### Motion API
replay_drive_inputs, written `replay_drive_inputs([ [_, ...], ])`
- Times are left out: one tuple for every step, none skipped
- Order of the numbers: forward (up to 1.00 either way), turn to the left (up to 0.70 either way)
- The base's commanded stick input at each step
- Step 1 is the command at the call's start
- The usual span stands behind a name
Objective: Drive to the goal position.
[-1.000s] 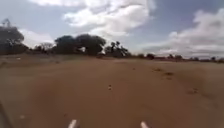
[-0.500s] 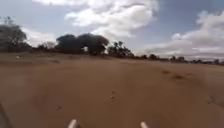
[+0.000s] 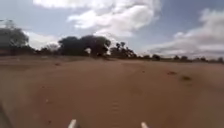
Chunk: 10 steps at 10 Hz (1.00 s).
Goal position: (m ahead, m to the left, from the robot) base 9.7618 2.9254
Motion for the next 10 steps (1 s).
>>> replay_drive_inputs([
  [0.70, 0.00],
  [0.70, 0.00],
  [0.70, 0.00],
  [0.70, 0.00],
  [0.70, 0.00],
  [0.70, 0.00],
  [0.70, 0.00],
  [0.70, 0.00],
  [0.70, 0.00],
  [0.70, 0.00],
])
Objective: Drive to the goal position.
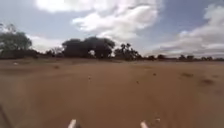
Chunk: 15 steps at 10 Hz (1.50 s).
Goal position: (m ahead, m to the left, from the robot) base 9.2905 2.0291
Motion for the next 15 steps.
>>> replay_drive_inputs([
  [0.70, 0.00],
  [0.70, 0.00],
  [0.70, 0.00],
  [0.70, 0.00],
  [0.70, 0.00],
  [0.70, 0.00],
  [0.70, 0.00],
  [0.70, 0.00],
  [0.70, 0.00],
  [0.70, 0.00],
  [0.70, 0.00],
  [0.70, 0.00],
  [0.70, 0.00],
  [0.70, 0.00],
  [0.70, 0.00],
])
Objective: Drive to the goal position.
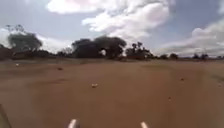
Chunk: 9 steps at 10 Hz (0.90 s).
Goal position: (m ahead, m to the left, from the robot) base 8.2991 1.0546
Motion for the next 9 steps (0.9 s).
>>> replay_drive_inputs([
  [0.70, 0.00],
  [0.70, 0.00],
  [0.70, 0.00],
  [0.70, -0.27],
  [0.70, -0.27],
  [0.70, -0.27],
  [0.70, -0.27],
  [0.70, -0.27],
  [0.70, 0.00],
])
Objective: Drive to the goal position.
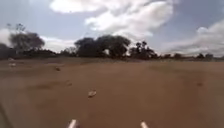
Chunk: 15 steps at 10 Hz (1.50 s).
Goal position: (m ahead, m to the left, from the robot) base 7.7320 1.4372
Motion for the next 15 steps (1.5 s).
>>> replay_drive_inputs([
  [0.70, 0.00],
  [0.70, 0.00],
  [0.70, 0.00],
  [0.70, -0.25],
  [0.70, -0.27],
  [0.70, -0.09],
  [0.70, 0.00],
  [0.70, 0.00],
  [0.70, 0.00],
  [0.70, 0.00],
  [0.70, 0.00],
  [0.70, 0.00],
  [0.70, 0.00],
  [0.70, 0.00],
  [0.70, 0.00],
])
